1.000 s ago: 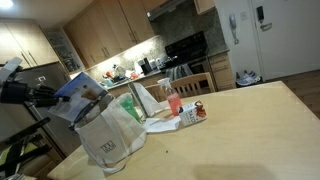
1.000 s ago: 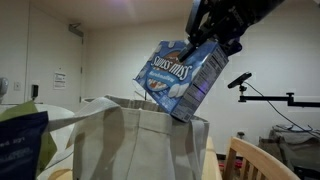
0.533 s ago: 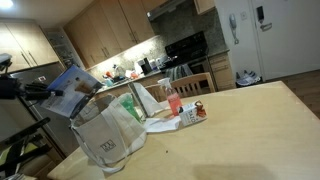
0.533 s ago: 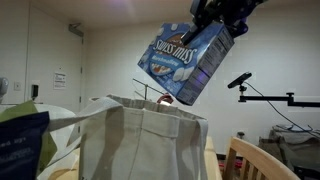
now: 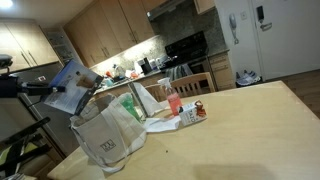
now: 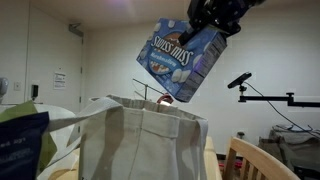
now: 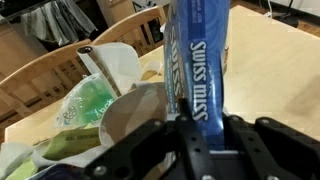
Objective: Pick up the three objects from the table, put them in the carrier bag and move the bag to the center of the table
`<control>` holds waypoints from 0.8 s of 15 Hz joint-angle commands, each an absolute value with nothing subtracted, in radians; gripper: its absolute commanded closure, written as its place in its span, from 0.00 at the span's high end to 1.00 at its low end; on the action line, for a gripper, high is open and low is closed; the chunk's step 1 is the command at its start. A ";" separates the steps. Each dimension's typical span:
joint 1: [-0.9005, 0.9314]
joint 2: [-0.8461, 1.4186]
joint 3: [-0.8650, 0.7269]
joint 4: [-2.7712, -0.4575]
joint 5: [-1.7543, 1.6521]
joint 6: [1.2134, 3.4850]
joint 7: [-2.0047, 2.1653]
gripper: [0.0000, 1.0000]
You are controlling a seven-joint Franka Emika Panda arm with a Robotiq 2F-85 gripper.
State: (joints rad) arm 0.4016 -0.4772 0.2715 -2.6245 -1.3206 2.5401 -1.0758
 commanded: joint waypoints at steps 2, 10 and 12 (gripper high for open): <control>0.361 -0.395 0.256 -2.593 -1.450 2.555 -1.022 0.05; 0.360 -0.326 0.262 -2.591 -1.446 2.541 -1.029 0.21; 0.360 -0.325 0.262 -2.587 -1.446 2.541 -1.029 0.21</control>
